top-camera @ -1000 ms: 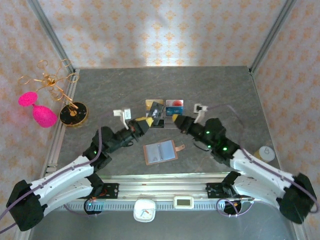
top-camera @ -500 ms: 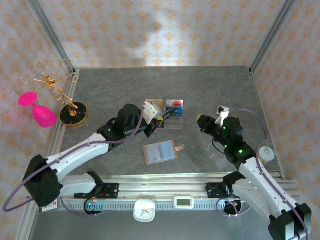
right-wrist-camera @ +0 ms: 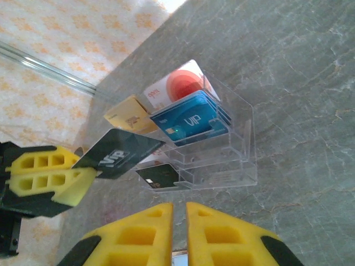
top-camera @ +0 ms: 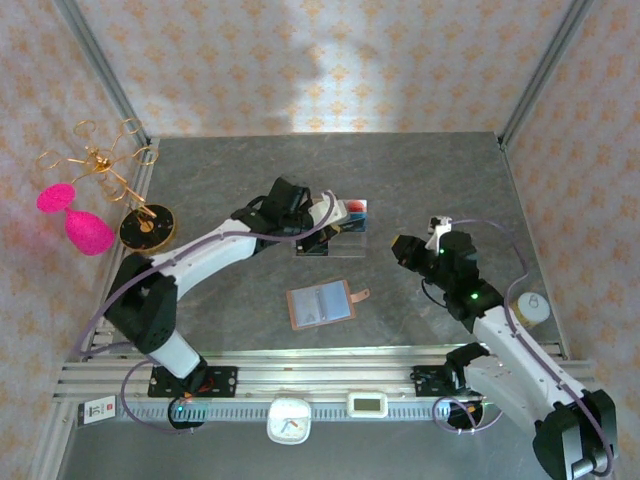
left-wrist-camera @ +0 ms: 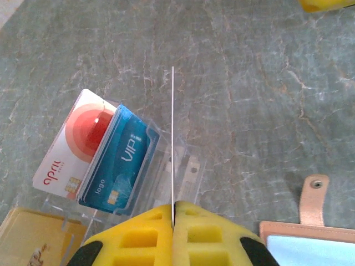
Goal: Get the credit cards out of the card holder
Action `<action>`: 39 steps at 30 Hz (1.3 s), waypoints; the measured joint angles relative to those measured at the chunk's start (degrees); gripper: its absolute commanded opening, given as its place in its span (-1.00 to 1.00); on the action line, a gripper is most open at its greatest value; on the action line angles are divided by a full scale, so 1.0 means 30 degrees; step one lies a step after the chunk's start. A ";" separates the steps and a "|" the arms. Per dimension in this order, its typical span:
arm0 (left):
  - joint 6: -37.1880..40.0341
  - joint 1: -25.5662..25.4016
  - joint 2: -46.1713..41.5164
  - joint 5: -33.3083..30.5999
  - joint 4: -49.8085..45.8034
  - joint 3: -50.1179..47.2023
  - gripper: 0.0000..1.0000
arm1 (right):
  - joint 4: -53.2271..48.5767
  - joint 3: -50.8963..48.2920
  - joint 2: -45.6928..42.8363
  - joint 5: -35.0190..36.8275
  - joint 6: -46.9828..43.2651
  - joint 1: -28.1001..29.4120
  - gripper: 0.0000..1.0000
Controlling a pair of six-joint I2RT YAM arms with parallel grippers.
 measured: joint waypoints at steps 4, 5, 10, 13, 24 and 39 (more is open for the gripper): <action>0.1530 0.0058 0.1872 0.0211 -0.1341 0.2004 -1.00 | 0.0051 0.0007 0.0583 0.0000 -0.0131 -0.0255 -0.74; 0.1938 0.0058 0.2346 0.0204 -0.1749 0.2521 -1.00 | 0.0073 0.0007 0.0707 0.0000 -0.0175 -0.0350 -0.74; 0.3359 0.0146 0.3708 0.0211 -0.2841 0.3810 -1.00 | 0.0117 0.0248 0.1188 -0.0007 -0.0401 -0.0765 -0.74; 0.3861 0.0306 0.3978 0.0226 -0.3293 0.4095 -1.00 | 0.0138 0.0466 0.1326 -0.0015 -0.0546 -0.1071 -0.74; 0.4605 0.0444 0.5013 0.0248 -0.3745 0.4568 -1.00 | 0.0153 0.0940 0.1851 -0.0066 -0.0831 -0.1319 -0.74; 0.5275 0.0466 0.6521 0.0342 -0.4619 0.5960 -1.00 | 0.0160 0.1049 0.2193 -0.0102 -0.0903 -0.1566 -0.74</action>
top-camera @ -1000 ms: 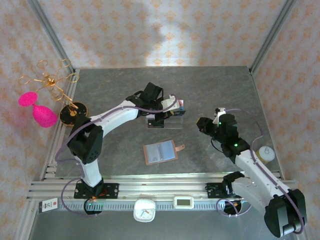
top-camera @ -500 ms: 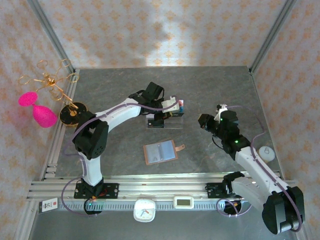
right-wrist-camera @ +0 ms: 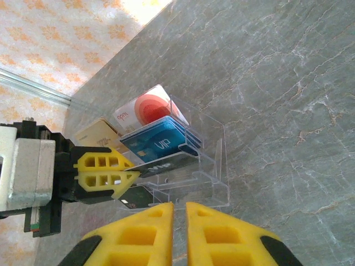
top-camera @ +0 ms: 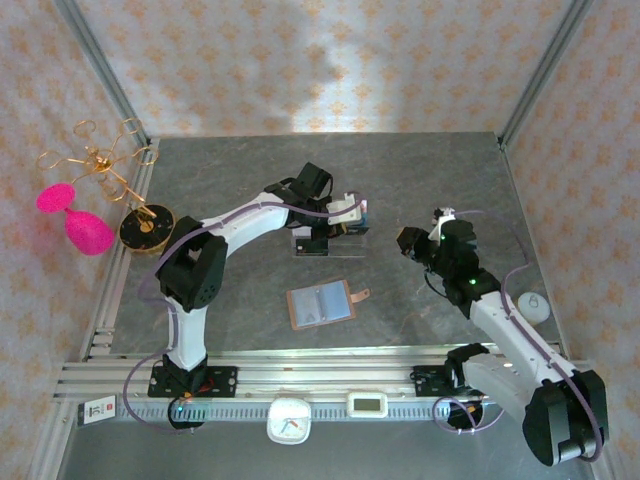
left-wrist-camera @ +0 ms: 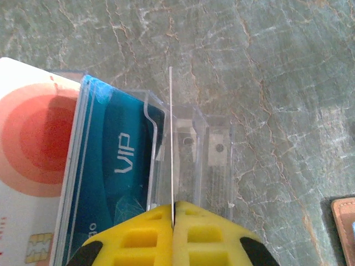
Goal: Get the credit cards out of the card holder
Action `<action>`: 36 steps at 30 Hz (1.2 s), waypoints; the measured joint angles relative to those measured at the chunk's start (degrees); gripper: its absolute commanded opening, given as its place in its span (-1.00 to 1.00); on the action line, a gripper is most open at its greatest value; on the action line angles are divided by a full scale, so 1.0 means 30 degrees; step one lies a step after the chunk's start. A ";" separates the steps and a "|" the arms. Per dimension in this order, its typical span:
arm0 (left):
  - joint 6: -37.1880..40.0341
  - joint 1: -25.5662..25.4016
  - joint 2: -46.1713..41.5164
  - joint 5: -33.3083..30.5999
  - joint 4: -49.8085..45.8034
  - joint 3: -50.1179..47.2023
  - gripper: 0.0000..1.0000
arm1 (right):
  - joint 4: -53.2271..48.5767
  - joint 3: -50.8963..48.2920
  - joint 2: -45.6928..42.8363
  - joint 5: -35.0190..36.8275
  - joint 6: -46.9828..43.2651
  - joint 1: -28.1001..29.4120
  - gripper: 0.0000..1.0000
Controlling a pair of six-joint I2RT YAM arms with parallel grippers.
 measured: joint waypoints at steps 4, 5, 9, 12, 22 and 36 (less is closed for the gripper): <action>0.0168 0.0007 0.0015 -0.0051 -0.0131 0.0000 -1.00 | 0.0095 0.0036 0.0138 -0.0117 0.0000 -0.0036 -0.74; 0.0168 0.0000 0.0015 -0.0102 -0.0131 0.0000 -1.00 | 0.0117 0.0036 0.0153 -0.0131 0.0000 -0.0036 -0.74; -0.0036 0.0000 0.0015 -0.0459 -0.0124 0.0000 -1.00 | 0.0124 0.0036 0.0182 -0.0255 0.0007 -0.0036 -0.73; -0.0437 0.0000 0.0022 -0.0692 -0.0117 0.0000 -1.00 | 0.0124 0.0044 0.0182 -0.0321 0.0007 -0.0036 -0.72; -0.2397 0.0000 0.0022 -0.1362 -0.0073 0.0736 -0.30 | 0.0131 0.0044 0.0095 -0.0641 -0.0015 -0.0036 -0.37; -1.0987 -0.0044 -0.7016 -0.0066 0.6645 -0.4058 -0.11 | 0.0663 0.0634 0.3162 0.0663 -0.1953 0.7825 -0.07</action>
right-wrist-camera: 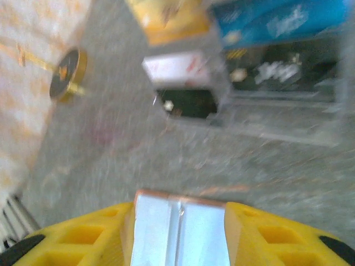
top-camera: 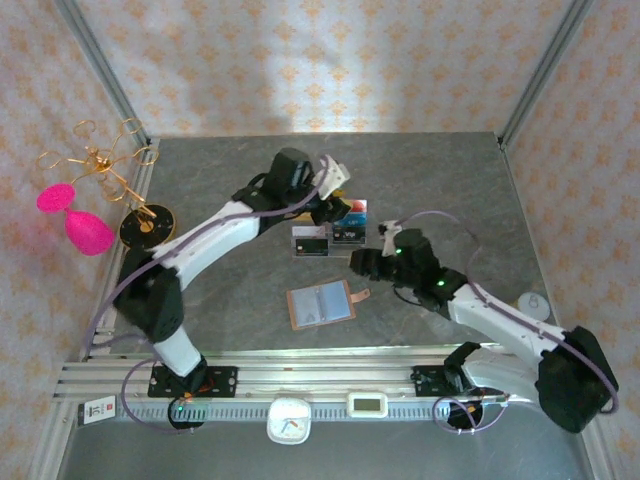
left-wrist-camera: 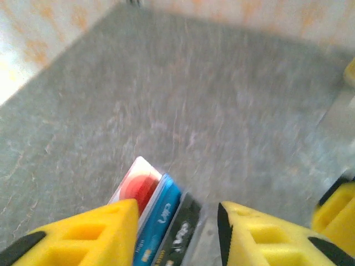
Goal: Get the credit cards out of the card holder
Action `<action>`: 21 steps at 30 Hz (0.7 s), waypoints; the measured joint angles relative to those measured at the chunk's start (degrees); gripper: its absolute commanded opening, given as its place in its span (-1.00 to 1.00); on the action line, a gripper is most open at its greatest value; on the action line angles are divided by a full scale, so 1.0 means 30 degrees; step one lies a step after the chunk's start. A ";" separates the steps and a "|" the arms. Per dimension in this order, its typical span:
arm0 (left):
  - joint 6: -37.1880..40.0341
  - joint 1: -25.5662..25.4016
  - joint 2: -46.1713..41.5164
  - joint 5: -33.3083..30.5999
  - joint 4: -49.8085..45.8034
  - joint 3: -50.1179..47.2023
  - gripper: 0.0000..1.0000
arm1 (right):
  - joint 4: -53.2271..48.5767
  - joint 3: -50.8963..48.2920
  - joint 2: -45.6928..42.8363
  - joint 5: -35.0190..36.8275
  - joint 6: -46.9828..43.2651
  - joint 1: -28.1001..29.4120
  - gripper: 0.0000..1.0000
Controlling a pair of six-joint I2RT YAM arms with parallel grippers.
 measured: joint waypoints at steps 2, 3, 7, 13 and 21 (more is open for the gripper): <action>-0.2397 -0.0007 -0.2586 -0.0168 0.2718 -0.3082 -0.03 | -0.0044 0.0240 0.0816 0.0801 -0.0364 0.1800 -0.06; -0.3672 -0.0036 -0.3898 -0.0517 0.4087 -0.4787 0.00 | -0.0058 0.0408 0.1268 0.1231 -0.0561 0.2710 -0.06; -0.8495 -0.0066 -0.8808 -0.3169 0.7774 -1.1424 0.19 | -0.0517 0.2069 0.4204 0.3410 -0.1479 0.6317 -0.05; -1.3544 -0.0087 -1.4571 -0.6645 0.8145 -1.6691 0.19 | -0.0947 0.4124 0.7767 0.5887 -0.2361 0.8684 -0.07; -1.6444 -0.0124 -1.7930 -0.9959 0.6244 -1.7245 0.19 | -0.2229 0.6156 1.0899 0.8444 -0.3271 0.9967 -0.06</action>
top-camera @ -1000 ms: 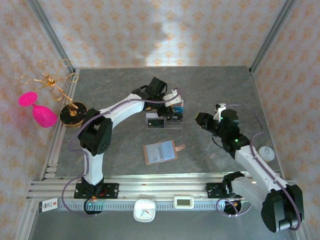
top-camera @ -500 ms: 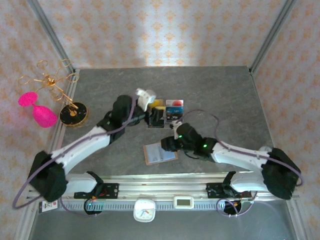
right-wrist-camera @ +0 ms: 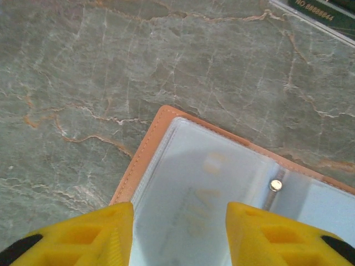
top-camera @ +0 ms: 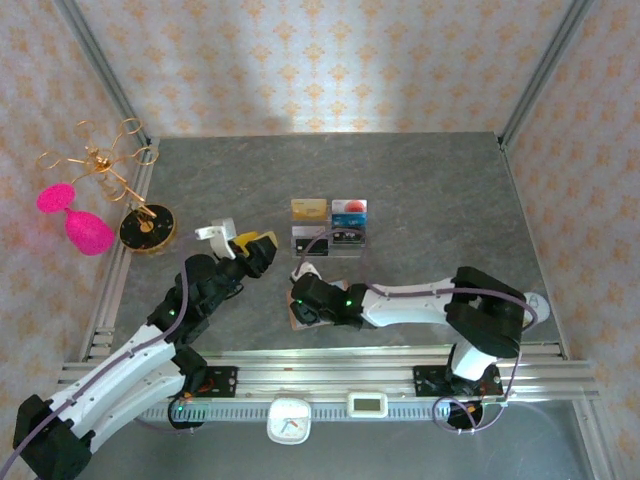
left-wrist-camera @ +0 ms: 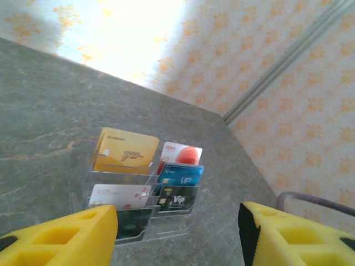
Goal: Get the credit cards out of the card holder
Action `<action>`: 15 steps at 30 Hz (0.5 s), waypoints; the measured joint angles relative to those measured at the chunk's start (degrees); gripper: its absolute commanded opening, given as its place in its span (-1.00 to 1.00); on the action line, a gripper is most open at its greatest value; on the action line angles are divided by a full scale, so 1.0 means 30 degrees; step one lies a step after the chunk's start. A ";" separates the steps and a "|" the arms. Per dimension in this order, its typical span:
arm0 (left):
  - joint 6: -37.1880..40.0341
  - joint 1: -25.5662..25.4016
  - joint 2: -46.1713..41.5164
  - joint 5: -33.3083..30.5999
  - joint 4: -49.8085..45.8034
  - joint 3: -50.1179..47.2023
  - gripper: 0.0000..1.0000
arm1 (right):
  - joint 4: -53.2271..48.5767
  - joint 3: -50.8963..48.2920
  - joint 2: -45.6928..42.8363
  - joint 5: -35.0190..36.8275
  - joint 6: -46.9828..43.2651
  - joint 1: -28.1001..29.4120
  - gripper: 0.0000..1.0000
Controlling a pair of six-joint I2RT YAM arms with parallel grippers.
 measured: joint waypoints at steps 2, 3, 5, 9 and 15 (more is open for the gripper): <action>-0.0474 0.0000 -0.0073 -0.0452 -0.0510 -0.0204 0.19 | -0.0284 0.0350 0.0583 0.0342 -0.0066 0.0175 -0.06; -0.0648 0.0000 -0.0058 -0.0583 -0.0801 -0.0342 0.19 | -0.0430 0.0459 0.0823 0.0525 -0.0117 0.0233 -0.06; -0.0962 0.0000 0.0029 -0.0852 -0.1319 -0.0597 0.18 | -0.0699 0.0568 0.1188 0.0831 -0.0189 0.0270 -0.08; -0.1333 0.0000 0.0291 -0.1078 -0.2062 -0.0889 0.17 | -0.0896 0.0801 0.1574 0.1341 -0.0146 0.0306 -0.59; -0.1494 -0.0029 0.1654 -0.0554 -0.2047 -0.1078 -0.17 | -0.0430 0.0452 0.1530 0.2011 0.0554 0.0306 -0.91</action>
